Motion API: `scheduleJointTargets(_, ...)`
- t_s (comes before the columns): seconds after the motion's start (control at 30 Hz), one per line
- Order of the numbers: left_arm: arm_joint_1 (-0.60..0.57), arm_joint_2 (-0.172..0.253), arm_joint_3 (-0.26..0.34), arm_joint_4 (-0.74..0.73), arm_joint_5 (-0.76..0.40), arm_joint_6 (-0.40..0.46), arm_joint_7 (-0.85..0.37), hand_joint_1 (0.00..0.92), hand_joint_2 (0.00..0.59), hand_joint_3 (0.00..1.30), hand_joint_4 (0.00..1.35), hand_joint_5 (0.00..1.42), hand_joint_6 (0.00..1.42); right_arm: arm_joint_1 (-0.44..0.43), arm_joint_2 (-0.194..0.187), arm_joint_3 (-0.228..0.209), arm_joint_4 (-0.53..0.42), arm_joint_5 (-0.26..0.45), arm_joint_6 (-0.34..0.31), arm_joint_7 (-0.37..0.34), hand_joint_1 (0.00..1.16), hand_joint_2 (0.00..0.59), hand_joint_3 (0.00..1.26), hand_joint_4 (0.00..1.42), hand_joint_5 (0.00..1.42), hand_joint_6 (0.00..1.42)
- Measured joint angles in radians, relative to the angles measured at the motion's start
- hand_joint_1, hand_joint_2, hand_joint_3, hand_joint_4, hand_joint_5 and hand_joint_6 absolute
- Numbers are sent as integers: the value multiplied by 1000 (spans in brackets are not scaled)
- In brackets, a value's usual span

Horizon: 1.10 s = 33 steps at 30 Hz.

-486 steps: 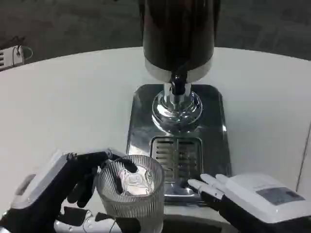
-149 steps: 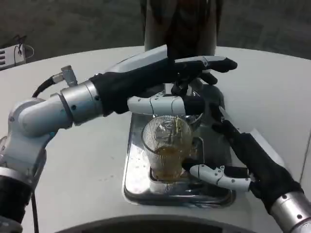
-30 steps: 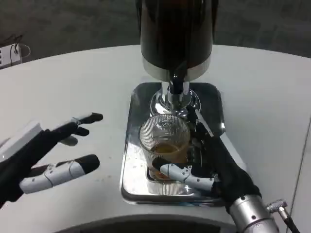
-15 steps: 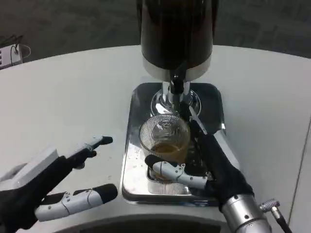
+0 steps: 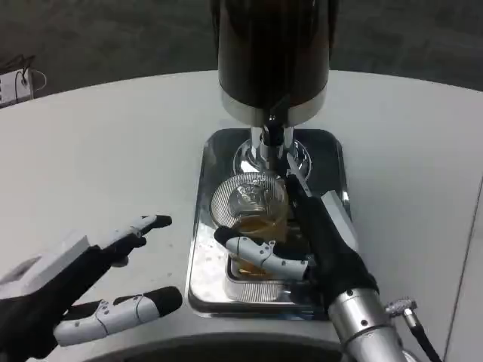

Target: Grasp the cup under the faucet to collect the drink, then remove the cup.

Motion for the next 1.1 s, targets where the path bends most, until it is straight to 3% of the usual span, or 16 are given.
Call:
scheduleJointTargets(0.5,-2,17,1,2,-6,1,-7,0,80,91,20,117,228,-11,6,10,55,-14,-31,-59,809,217,0,41,120,74)
scheduleJointTargets(1.1,-10,29,0,20,-9,1,-25,0,80,100,34,123,227,-19,53,13,128,-48,-81,-173,820,223,84,149,242,168)
